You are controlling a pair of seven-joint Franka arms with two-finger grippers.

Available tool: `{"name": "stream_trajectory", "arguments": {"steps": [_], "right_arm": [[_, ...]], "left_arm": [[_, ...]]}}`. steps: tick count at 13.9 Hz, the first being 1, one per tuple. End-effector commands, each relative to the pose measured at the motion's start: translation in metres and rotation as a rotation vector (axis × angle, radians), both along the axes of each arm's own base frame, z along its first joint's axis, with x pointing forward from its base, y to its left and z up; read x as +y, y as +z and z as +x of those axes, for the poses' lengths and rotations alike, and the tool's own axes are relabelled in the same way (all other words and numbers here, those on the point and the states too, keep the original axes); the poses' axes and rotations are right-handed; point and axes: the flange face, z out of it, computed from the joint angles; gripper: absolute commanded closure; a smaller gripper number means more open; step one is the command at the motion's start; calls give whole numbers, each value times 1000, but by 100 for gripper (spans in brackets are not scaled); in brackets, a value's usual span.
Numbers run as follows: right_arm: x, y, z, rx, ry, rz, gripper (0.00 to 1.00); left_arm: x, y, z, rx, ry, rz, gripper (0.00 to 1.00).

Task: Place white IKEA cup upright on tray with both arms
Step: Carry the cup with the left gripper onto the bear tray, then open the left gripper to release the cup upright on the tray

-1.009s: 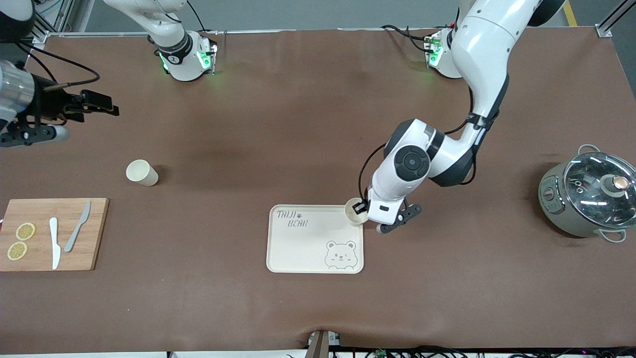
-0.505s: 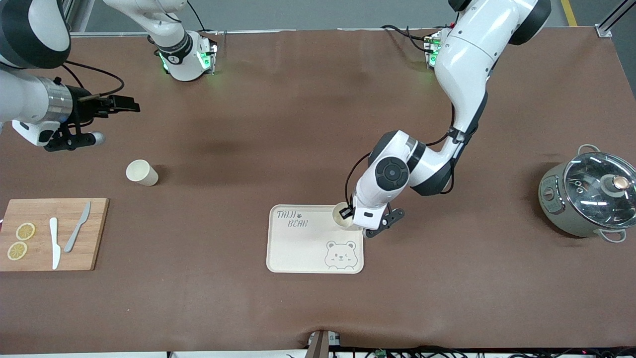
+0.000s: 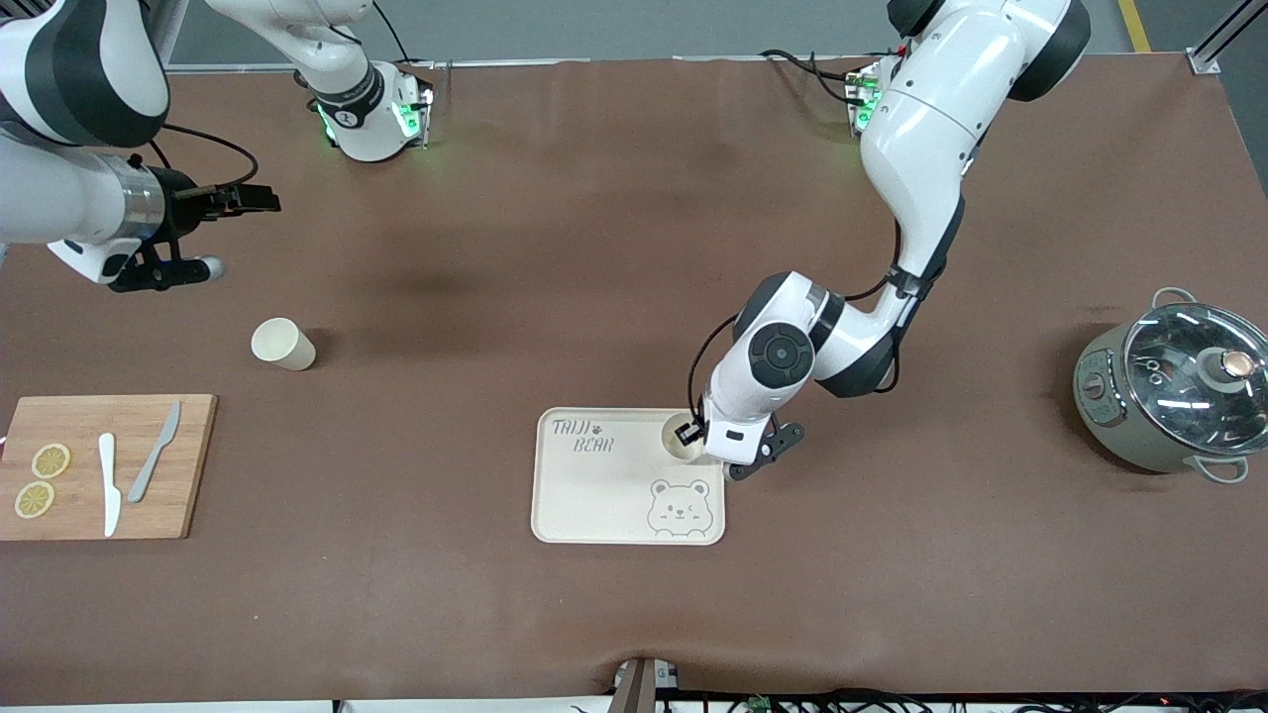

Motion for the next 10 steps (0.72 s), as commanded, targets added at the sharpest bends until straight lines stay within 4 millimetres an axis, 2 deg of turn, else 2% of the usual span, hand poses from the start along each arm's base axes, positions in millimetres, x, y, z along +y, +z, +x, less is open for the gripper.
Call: {"name": "stream_trajectory", "arguments": {"steps": [1, 3, 5, 6, 8, 10], "right_arm": [[-18, 1, -11, -6, -18, -26, 0], [-22, 0, -14, 6, -17, -35, 0], [-39, -1, -8, -29, -40, -59, 0], [-46, -5, -8, -29, -26, -100, 0], [-76, -14, 5, -146, 10, -251, 0], [-82, -25, 10, -211, 28, -256, 0]], "left_arm": [[4, 31, 11, -61, 3, 24, 0], [19, 84, 18, -131, -23, 64, 0], [49, 131, 25, -142, -37, 105, 0], [62, 149, 26, -138, -47, 120, 0], [100, 190, 30, -135, -91, 150, 0], [133, 224, 25, -104, -188, 190, 0]]}}
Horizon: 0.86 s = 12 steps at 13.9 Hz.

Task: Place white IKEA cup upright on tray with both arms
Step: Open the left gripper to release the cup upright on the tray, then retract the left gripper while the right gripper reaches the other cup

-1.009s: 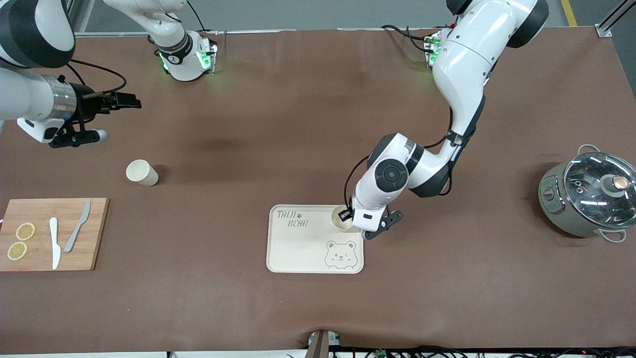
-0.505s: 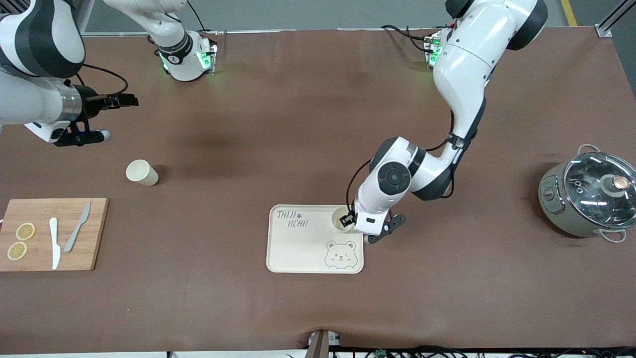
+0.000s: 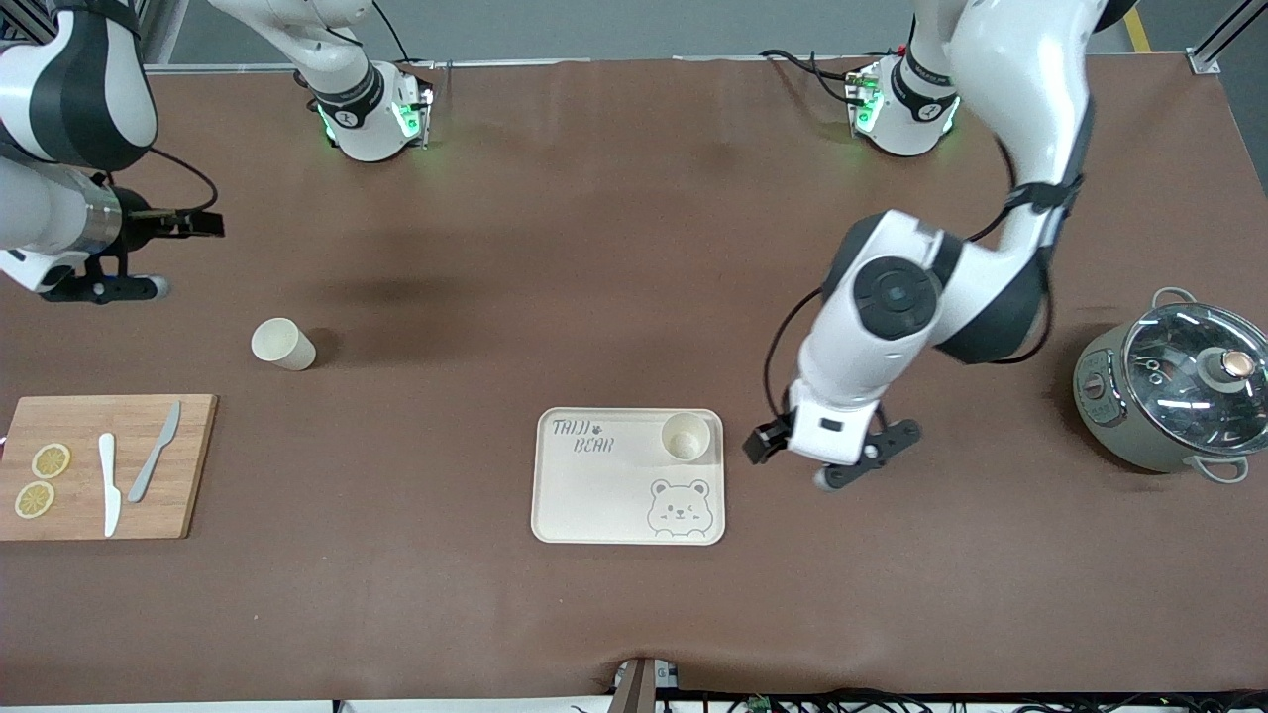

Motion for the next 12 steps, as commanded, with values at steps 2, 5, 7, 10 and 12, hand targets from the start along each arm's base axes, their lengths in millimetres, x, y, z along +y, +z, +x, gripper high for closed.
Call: {"name": "stream_trajectory", "arguments": {"steps": [2, 5, 7, 10, 12], "right_arm": [[-22, -22, 0, -114, 46, -24, 0], [-35, -62, 8, -174, 59, -13, 0], [-31, -92, 1, -215, 26, -9, 0], [-24, -113, -9, -225, -65, -27, 0], [-22, -136, -11, -199, -61, -17, 1]], "left_arm": [[61, 52, -14, 58, -140, 89, 0], [101, 94, -29, 96, -198, 123, 0], [128, 119, -39, 118, -237, 138, 0], [168, 152, -56, 159, -335, 158, 0], [191, 172, -65, 164, -378, 164, 0]]}}
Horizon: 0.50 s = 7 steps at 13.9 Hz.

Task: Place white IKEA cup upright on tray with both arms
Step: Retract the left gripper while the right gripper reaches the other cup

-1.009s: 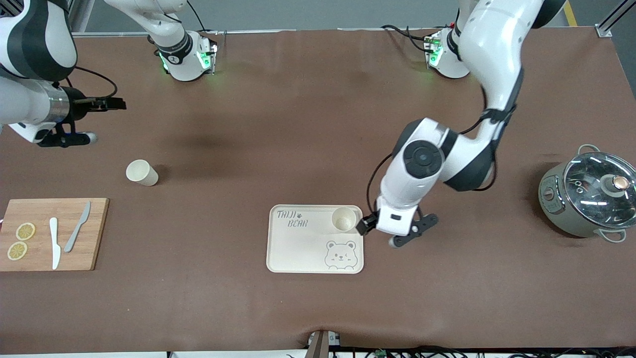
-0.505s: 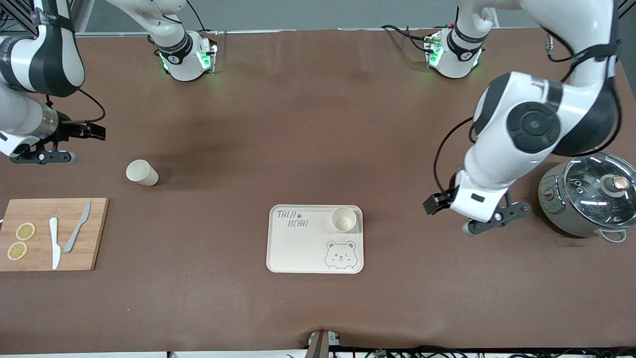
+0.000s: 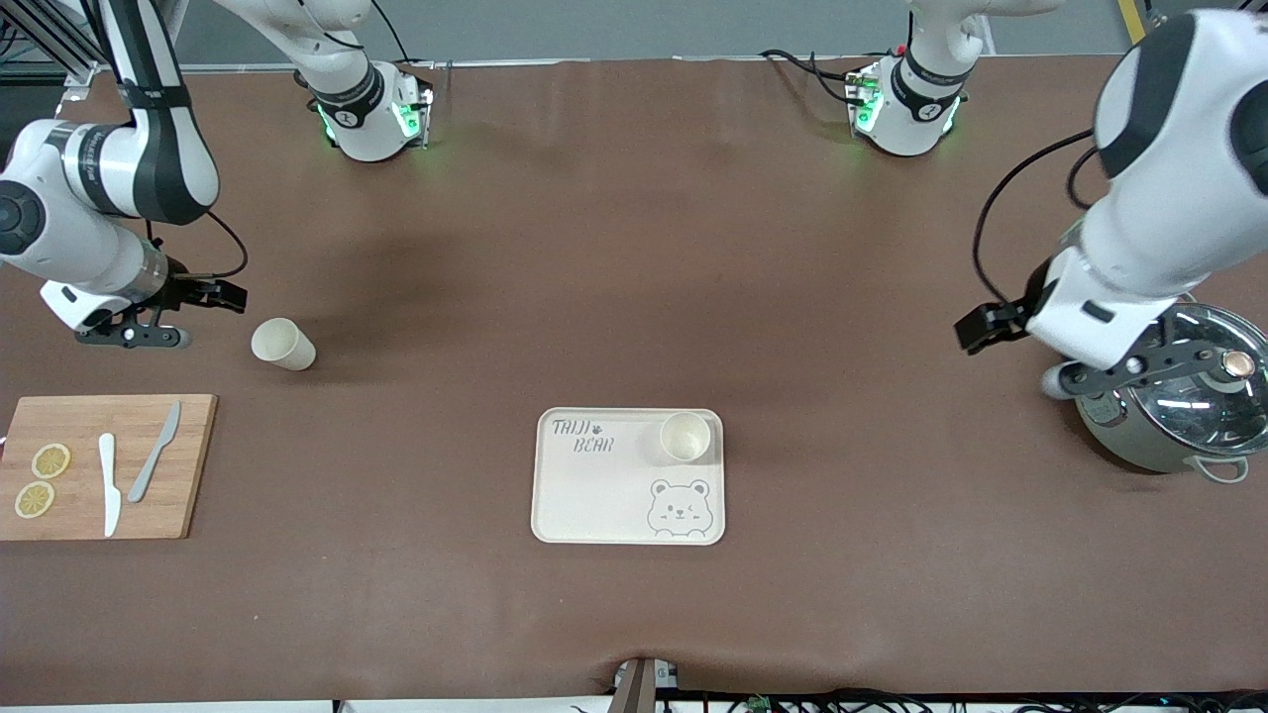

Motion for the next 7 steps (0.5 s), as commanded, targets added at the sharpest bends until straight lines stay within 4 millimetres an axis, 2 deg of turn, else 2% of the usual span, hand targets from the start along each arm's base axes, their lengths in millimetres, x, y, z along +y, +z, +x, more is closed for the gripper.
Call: {"name": "stream_trajectory", "arguments": {"steps": [1, 2, 4, 7], "right_arm": [[4, -27, -6, -17, -14, 0, 5], [2, -37, -6, -39, -18, 4, 6], [3, -51, -3, -53, -27, 10, 19], [2, -74, 3, -81, -50, 19, 39]], "left_arm": [[26, 25, -18, -1, -54, 24, 0], [32, 30, -21, 2, -71, 25, 0], [49, 39, -24, -5, -96, 21, 0], [58, 48, -33, 14, -81, 22, 0]]}}
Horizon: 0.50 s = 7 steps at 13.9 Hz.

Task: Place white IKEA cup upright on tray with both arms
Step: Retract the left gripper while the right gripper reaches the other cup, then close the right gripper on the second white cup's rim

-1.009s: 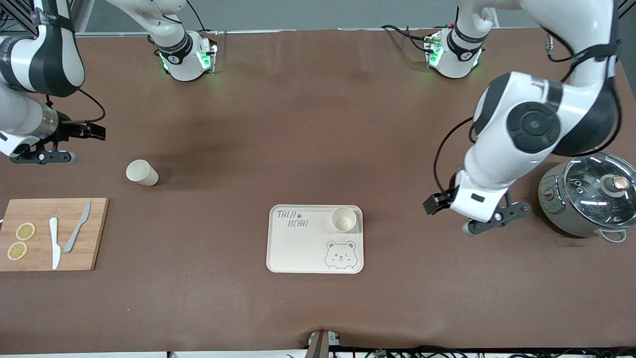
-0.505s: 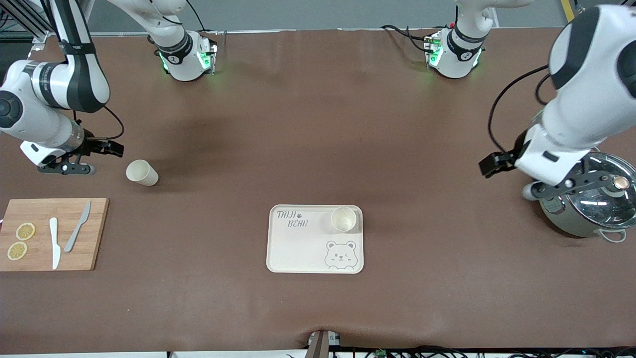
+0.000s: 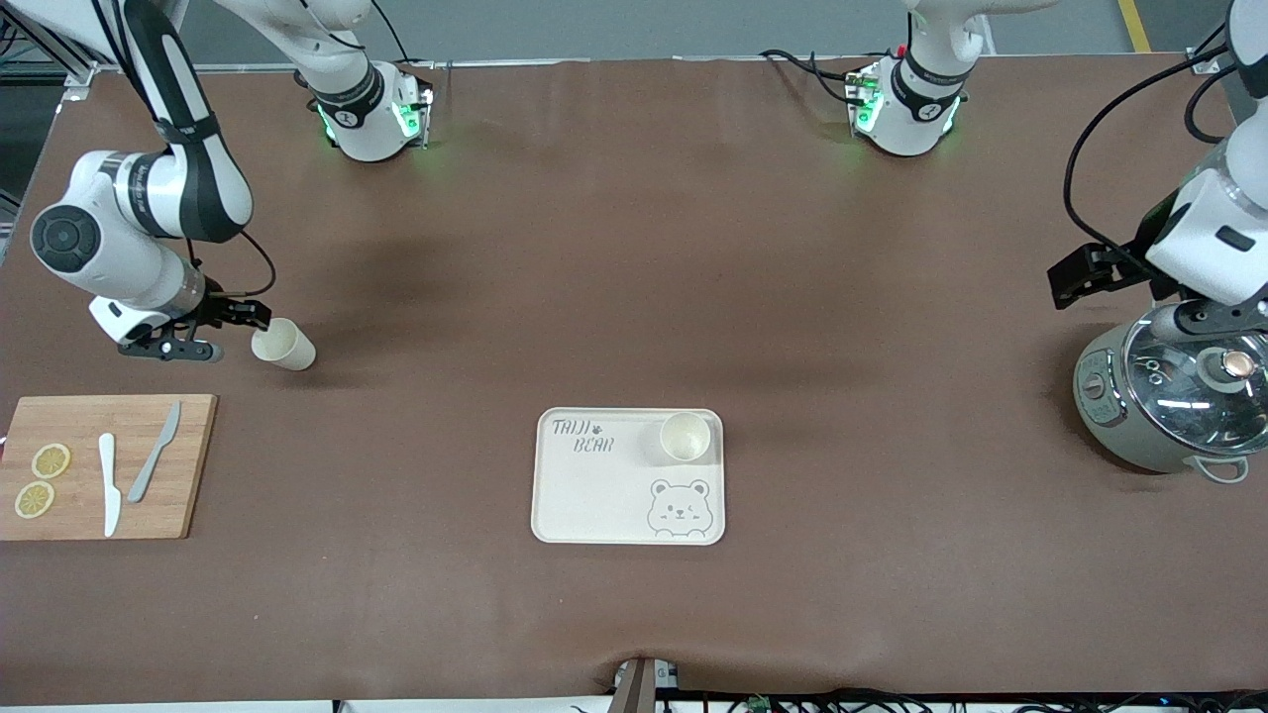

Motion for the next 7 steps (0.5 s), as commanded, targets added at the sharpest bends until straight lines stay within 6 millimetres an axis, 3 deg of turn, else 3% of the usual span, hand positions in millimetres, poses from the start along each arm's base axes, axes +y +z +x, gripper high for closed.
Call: {"name": "stream_trajectory", "arguments": {"steps": [1, 3, 7], "right_arm": [[-2, -15, 1, -29, -20, 2, 43], [-3, -23, 3, -38, -22, 7, 46], [-8, -32, 4, -51, -31, 11, 88]], "left_arm": [[5, 6, -13, 19, -9, 17, 0], [5, 13, -20, 20, -2, 28, 0], [7, 23, -26, 11, 1, 31, 0]]}}
